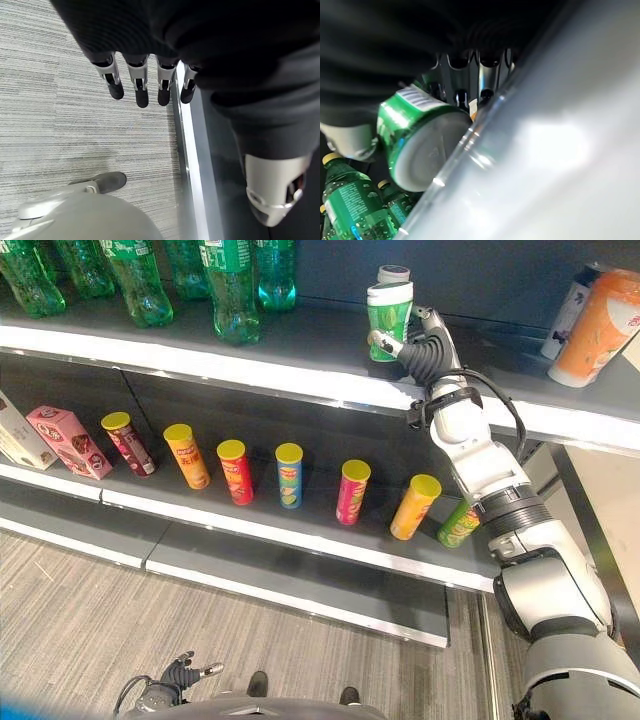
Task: Put the goods on the table back onto the shelves and tidy them up.
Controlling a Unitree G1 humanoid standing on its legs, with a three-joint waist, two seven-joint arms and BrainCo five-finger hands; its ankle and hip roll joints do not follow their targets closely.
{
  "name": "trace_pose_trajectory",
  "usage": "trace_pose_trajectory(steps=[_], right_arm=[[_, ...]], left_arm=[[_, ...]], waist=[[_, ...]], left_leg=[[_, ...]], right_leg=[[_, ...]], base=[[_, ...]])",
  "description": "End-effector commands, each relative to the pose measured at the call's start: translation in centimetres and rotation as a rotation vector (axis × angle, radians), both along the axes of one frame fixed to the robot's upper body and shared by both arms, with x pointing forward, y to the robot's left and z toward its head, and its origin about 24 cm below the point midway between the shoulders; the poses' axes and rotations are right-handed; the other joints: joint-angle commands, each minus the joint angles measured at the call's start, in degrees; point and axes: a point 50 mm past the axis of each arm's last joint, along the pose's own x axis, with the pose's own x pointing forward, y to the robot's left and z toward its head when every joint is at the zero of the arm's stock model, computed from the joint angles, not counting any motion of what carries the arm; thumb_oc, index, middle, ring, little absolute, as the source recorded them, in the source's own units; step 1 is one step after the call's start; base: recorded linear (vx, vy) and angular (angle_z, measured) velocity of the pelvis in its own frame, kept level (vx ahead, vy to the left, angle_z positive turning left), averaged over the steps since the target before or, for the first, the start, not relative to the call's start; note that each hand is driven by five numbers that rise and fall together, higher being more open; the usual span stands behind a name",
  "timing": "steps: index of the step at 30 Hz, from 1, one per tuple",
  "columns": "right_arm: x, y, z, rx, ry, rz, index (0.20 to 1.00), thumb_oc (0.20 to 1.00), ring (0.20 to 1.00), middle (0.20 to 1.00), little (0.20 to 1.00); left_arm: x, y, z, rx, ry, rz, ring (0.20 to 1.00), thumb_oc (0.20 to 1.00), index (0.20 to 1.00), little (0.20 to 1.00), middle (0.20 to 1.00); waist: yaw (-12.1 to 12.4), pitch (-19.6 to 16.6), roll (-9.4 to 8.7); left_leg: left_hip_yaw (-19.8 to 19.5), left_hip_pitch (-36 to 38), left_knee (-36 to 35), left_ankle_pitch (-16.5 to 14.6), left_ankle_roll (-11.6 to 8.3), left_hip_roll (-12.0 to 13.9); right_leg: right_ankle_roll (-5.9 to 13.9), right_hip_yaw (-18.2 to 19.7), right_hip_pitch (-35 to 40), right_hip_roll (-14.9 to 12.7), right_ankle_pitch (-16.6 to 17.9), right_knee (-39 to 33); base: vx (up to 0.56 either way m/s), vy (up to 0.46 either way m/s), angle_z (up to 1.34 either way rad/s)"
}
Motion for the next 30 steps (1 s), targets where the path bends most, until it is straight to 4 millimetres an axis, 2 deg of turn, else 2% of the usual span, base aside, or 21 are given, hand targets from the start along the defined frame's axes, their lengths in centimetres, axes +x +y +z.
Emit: trace_pose_trajectory(steps=[1, 11, 18, 22, 27, 30], right_arm=[[1.0, 0.9, 3.2, -0.023, -0.082, -0.024, 1.000, 1.000, 1.000, 1.000, 1.000], [1.0, 1.2, 3.1, -0.022, -0.079, -0.017, 1.000, 1.000, 1.000, 1.000, 1.000], [0.6, 1.2, 3.8, -0.018, -0.117, -0.015, 1.000, 1.000, 1.000, 1.000, 1.000], [-2.4, 2.0, 6.0, -0.068, -0.288, 0.053, 1.000, 1.000, 1.000, 1.000, 1.000], [-5.5, 2.3, 7.8, -0.125, -0.445, 0.105, 1.000, 1.000, 1.000, 1.000, 1.000], [-9.2, 2.5, 9.5, -0.219, -0.570, 0.194, 1.000, 1.000, 1.000, 1.000, 1.000]], left_arm=[[2.3, 2.2, 1.0, 0.062, -0.044, -0.021, 1.000, 1.000, 1.000, 1.000, 1.000], [2.3, 2.4, 1.1, 0.063, -0.046, -0.013, 1.000, 1.000, 1.000, 1.000, 1.000], [2.6, 2.6, 1.2, 0.065, -0.053, -0.003, 1.000, 1.000, 1.000, 1.000, 1.000], [2.1, 3.0, 1.1, 0.073, -0.039, 0.037, 1.000, 1.000, 1.000, 1.000, 1.000], [2.0, 3.2, 1.1, 0.078, -0.036, 0.052, 1.000, 1.000, 1.000, 1.000, 1.000], [2.4, 3.3, 1.3, 0.077, -0.049, 0.053, 1.000, 1.000, 1.000, 1.000, 1.000]], waist=[[1.2, 1.2, -2.61], [1.0, 1.2, -2.39], [0.6, 1.1, -2.30], [-0.5, 1.0, -2.18], [-1.6, 0.8, -2.14], [-3.2, 0.4, -2.70]], left_leg=[[3.6, 3.0, 0.7, -6.8, -1.49, 0.5], [3.9, 3.2, 0.7, -6.9, -1.45, 0.5], [4.3, 3.5, 0.7, -7.2, -1.41, 0.6], [5.0, 3.8, 0.7, -7.5, -1.31, 0.7], [6.0, 4.3, 0.7, -8.0, -1.21, 0.8], [7.8, 5.0, 0.7, -8.7, -1.14, 1.0]], right_leg=[[1.43, 1.9, -0.1, -3.0, -6.7, 2.9], [1.46, 2.2, -0.2, -3.0, -6.6, 2.9], [1.53, 2.6, -0.1, -2.9, -6.5, 2.7], [1.71, 3.1, -0.4, -3.0, -6.4, 2.7], [1.94, 3.8, -0.4, -3.1, -6.2, 2.5], [2.37, 5.2, -0.9, -3.0, -5.8, 2.4]], base=[[0.00, 0.000, 0.00], [0.00, 0.000, 0.00], [0.00, 0.000, 0.00], [0.01, 0.011, -0.03], [0.02, 0.018, -0.11], [0.03, 0.052, -0.24]])
